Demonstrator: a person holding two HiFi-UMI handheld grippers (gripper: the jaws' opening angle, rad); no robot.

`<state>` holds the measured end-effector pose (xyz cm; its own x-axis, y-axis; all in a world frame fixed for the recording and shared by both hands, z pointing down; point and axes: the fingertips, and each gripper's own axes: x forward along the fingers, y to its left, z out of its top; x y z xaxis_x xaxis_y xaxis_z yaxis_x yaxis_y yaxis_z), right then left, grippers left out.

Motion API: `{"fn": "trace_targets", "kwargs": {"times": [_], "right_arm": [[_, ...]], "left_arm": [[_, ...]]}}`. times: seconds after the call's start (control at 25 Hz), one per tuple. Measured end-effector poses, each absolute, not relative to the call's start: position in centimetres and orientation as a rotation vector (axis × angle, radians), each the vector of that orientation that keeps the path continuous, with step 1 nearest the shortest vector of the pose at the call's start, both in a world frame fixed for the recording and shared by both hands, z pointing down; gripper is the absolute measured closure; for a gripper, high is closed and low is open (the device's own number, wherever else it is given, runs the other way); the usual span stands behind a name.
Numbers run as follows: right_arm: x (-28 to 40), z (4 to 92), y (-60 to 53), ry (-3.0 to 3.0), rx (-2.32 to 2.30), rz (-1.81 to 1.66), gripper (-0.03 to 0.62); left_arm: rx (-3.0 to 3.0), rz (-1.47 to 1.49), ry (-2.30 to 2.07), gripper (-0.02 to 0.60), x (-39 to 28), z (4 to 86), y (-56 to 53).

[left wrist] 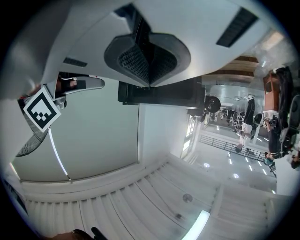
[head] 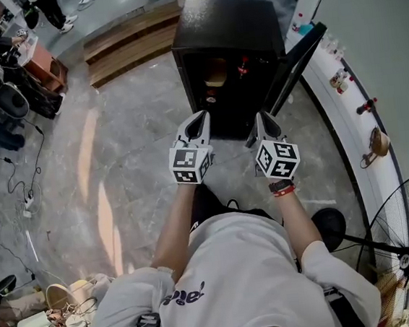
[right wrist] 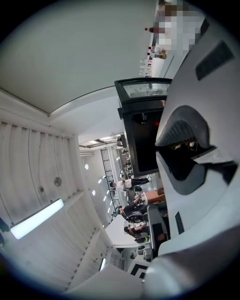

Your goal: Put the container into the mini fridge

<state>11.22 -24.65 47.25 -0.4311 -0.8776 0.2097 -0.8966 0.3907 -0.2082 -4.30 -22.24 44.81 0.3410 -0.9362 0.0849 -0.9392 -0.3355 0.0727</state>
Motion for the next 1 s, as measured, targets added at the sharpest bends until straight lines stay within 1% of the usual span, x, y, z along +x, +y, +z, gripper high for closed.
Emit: {"fn": "trace_targets", "kwargs": {"times": [0.2, 0.44, 1.0], "right_arm": [[11.50, 46.88, -24.83, -2.576, 1.646, 0.446, 0.557], [11.03, 47.21, -24.83, -2.563, 1.636, 0.433, 0.578], [11.63, 47.45, -25.09, -2.534, 1.642, 0.439, 0.579]], "left_arm": [[2.487, 0.048, -1.745, 0.563, -4.02, 44.80, -22.19], [2.494, 0.050, -1.747, 0.563, -4.31, 44.64, -22.17], [2.498, 0.059, -1.728, 0.563, -3.86, 44.88, -22.63]]}}
